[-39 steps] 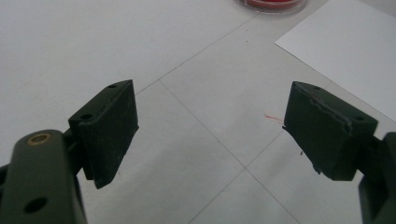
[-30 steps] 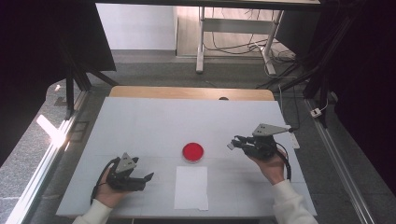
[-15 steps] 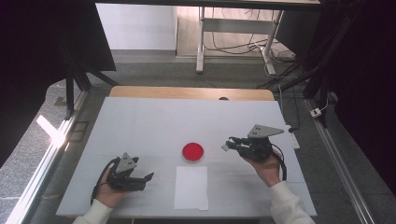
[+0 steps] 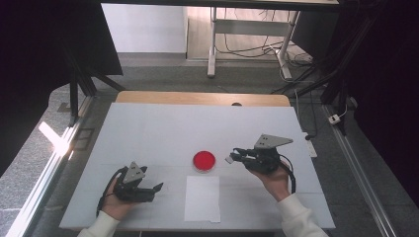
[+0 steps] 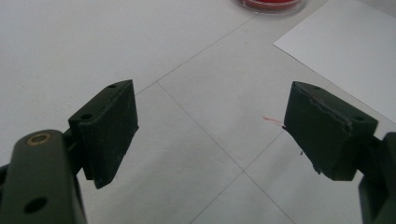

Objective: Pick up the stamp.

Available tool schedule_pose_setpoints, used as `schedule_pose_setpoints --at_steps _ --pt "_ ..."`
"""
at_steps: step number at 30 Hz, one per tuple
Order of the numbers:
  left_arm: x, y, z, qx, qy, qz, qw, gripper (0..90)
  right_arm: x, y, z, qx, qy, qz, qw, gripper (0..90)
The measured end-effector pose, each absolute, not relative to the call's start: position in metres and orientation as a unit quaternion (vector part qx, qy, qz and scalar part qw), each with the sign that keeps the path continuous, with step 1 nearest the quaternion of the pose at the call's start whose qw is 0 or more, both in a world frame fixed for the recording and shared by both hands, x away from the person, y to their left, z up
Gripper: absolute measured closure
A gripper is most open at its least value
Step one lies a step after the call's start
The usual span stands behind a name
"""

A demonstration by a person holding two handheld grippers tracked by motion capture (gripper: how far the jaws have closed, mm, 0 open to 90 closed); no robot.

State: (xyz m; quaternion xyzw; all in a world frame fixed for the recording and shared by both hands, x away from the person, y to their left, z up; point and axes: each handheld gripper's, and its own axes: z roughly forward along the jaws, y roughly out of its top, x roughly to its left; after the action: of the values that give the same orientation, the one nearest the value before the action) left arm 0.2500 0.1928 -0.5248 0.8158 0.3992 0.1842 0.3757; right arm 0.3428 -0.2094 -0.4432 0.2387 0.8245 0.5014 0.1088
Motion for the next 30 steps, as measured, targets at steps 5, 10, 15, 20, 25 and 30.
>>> schedule_pose_setpoints --at_steps 5,10,15,20,25,30 --pt "0.250 0.192 -0.525 0.816 0.399 0.186 0.374 17.7 0.337 -0.199 -0.442 0.227 0.827 0.503 0.102 74.9" --pt "0.250 0.192 -0.525 0.818 0.398 0.185 0.373 17.7 0.333 -0.188 -0.445 0.218 0.831 0.502 0.096 74.9" --pt "0.250 0.191 -0.525 0.817 0.399 0.185 0.373 17.6 0.331 -0.181 -0.450 0.218 0.832 0.504 0.085 74.9" --pt "0.250 0.191 -0.525 0.817 0.399 0.185 0.372 17.6 0.329 -0.175 -0.452 0.218 0.831 0.505 0.077 74.9" --pt "0.251 0.190 -0.526 0.818 0.397 0.185 0.372 17.6 0.326 -0.168 -0.455 0.213 0.832 0.506 0.073 74.9" --pt "0.250 0.189 -0.526 0.818 0.397 0.185 0.372 17.6 0.323 -0.161 -0.458 0.209 0.835 0.505 0.067 74.9"
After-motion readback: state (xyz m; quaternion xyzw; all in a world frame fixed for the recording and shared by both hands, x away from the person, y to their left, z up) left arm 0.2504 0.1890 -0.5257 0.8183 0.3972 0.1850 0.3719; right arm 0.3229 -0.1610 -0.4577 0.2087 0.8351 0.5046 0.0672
